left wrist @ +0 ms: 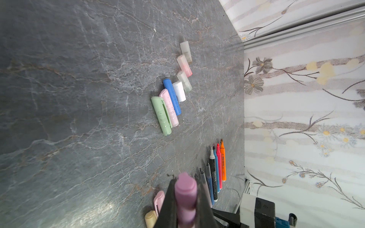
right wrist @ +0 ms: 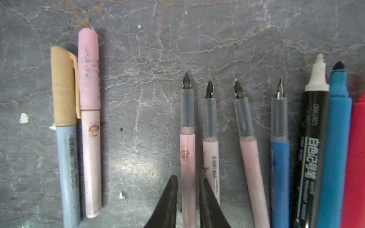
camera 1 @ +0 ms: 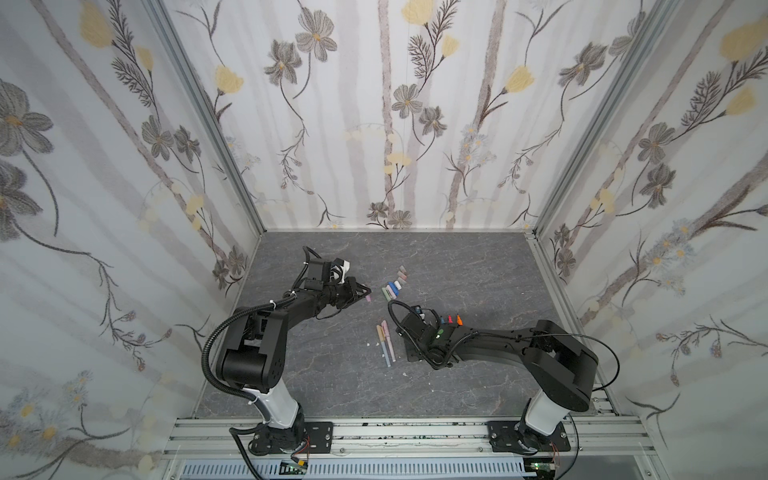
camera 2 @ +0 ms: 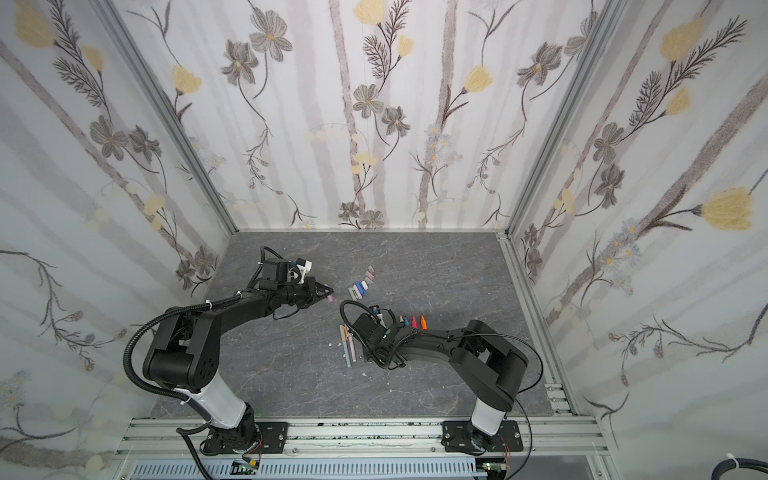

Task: Remove pen caps from pens
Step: Place the pen at the center of the table, then place the pen cap at the center of the table.

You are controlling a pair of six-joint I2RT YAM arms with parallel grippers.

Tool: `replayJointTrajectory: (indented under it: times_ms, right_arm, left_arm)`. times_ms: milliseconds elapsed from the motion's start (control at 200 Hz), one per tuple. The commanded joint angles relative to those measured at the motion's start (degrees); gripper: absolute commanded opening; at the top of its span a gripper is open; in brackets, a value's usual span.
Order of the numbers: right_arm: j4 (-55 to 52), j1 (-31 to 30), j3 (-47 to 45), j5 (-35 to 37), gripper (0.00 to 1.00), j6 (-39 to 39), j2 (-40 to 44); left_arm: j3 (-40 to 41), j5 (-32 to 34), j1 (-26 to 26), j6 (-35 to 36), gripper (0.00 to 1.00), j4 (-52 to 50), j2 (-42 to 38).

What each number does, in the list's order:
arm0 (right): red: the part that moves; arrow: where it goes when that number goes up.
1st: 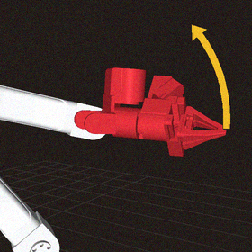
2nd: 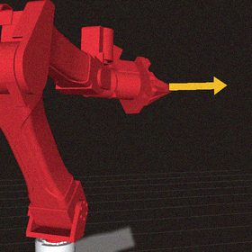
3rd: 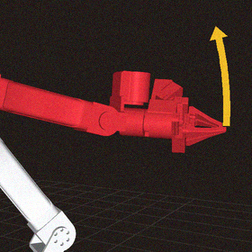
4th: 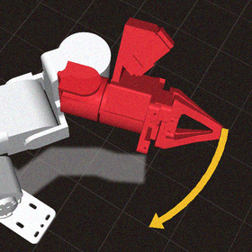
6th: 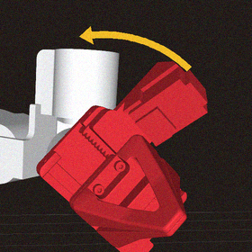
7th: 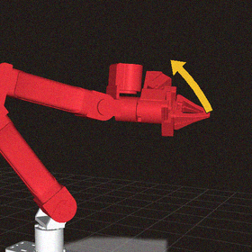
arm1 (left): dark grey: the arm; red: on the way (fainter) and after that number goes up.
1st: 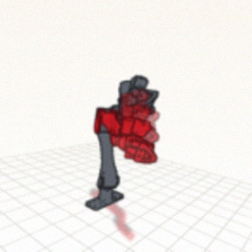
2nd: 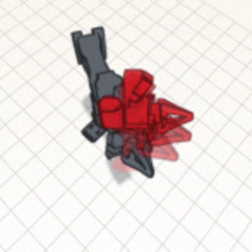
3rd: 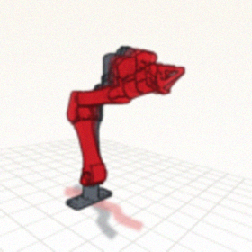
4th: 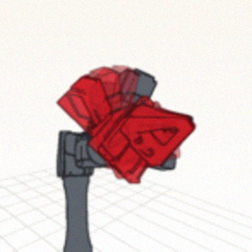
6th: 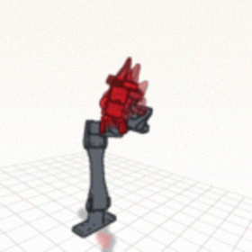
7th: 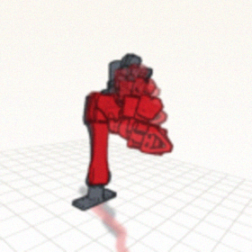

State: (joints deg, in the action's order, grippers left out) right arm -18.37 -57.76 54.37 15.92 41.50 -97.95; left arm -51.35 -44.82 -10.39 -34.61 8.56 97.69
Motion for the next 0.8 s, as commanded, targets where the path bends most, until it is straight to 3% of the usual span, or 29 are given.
replayJointTrajectory:
  times_ms: [0, 170, 540, 794]
  right_arm:
    - [-0.69, 0.06, 0.47, 2.92, 0.23, -0.92, 2.53]
    - [-0.86, 1.08, 0.83, 4.29, 0.29, -2.25, 7.53]
    - [-1.65, 5.75, -2.48, 4.11, 0.31, -2.98, 15.35]
    - [-1.67, 6.81, -4.09, 3.87, 0.31, -2.91, 16.74]
  left_arm:
    - [1.05, -0.24, 0.04, 0.68, 0.00, 2.45, 1.33]
    - [1.63, 0.35, -0.15, -0.42, 0.00, 5.61, 4.67]
    - [-2.74, 0.18, -3.19, -3.15, 0.00, 9.46, 13.33]
    - [-3.96, -0.24, -4.18, -4.92, 0.12, 11.55, 16.73]
